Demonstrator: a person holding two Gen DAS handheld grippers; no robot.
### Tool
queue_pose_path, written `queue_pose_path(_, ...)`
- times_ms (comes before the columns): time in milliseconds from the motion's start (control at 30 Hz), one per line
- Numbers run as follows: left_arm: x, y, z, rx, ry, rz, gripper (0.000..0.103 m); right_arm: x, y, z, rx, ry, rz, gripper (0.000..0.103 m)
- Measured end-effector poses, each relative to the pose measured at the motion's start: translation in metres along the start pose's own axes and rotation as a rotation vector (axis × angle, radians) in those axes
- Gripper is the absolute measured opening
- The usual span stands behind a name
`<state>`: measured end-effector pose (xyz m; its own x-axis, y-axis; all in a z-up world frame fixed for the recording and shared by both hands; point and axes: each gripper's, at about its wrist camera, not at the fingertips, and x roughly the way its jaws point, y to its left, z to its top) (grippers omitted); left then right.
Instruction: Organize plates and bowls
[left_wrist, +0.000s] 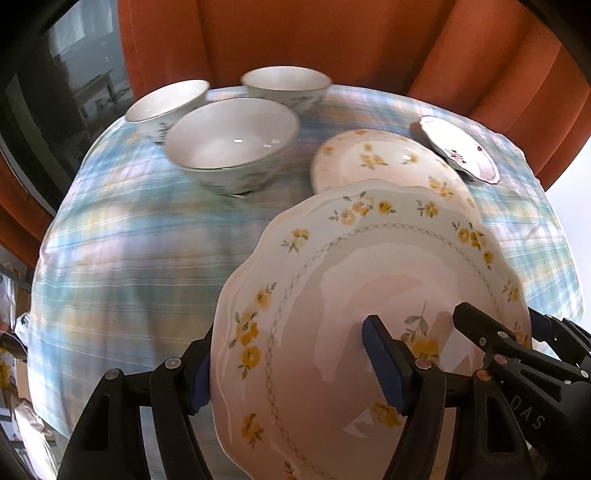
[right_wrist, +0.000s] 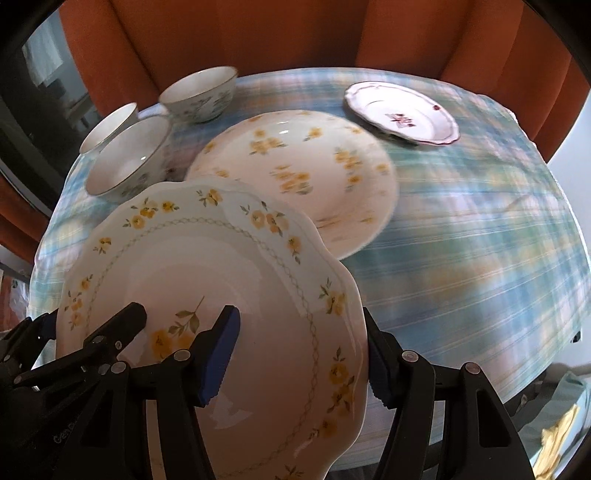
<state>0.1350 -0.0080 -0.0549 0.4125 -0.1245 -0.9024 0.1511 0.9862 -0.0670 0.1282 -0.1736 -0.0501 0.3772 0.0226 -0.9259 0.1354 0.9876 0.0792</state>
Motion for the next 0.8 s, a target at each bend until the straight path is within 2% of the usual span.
queue_pose_path(567, 0.036, -0.14, -0.001, -0.015, 0.011, -0.024, 0.072, 0.005, -0.142, 0.004, -0.011, -0.002, -0.021, 0.067)
queue_pose_path(800, 0.054, -0.176, 0.0, -0.005, 0.023, -0.034, 0.072, 0.017, -0.185, 0.011, -0.002, 0.008, -0.043, 0.067)
